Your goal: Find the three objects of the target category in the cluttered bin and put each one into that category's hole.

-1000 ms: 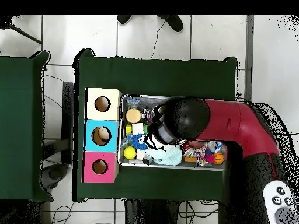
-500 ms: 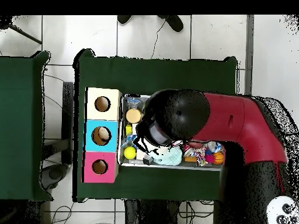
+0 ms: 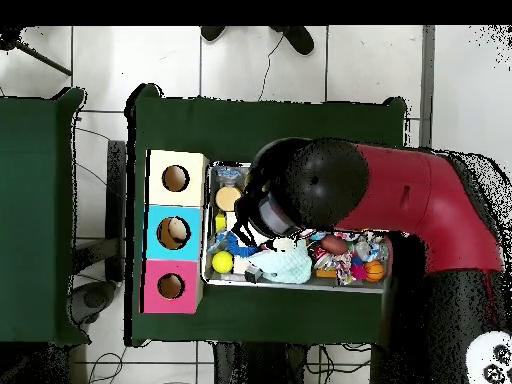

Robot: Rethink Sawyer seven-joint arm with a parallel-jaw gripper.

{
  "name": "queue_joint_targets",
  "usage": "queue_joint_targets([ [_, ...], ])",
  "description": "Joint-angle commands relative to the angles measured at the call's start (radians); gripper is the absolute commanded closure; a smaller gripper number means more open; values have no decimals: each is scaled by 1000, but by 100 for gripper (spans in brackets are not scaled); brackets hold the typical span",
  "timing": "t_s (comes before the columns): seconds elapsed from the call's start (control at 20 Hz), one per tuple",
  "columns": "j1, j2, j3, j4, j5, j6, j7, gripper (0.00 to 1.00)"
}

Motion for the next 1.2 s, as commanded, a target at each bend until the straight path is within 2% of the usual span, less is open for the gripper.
queue_joint_targets([
  [0.05, -24, 88, 6, -25, -29, -52, -68, 100],
  [0.3, -35, 138, 13, -54, -59, -117, -108, 100],
  [0.6, -39, 188, 17, -125, -81, -85, -136, 100],
  [0.9, -38, 173, 15, -106, -72, -90, -134, 100],
  [1.2, -43, 186, 18, -131, -79, -75, -151, 100],
])
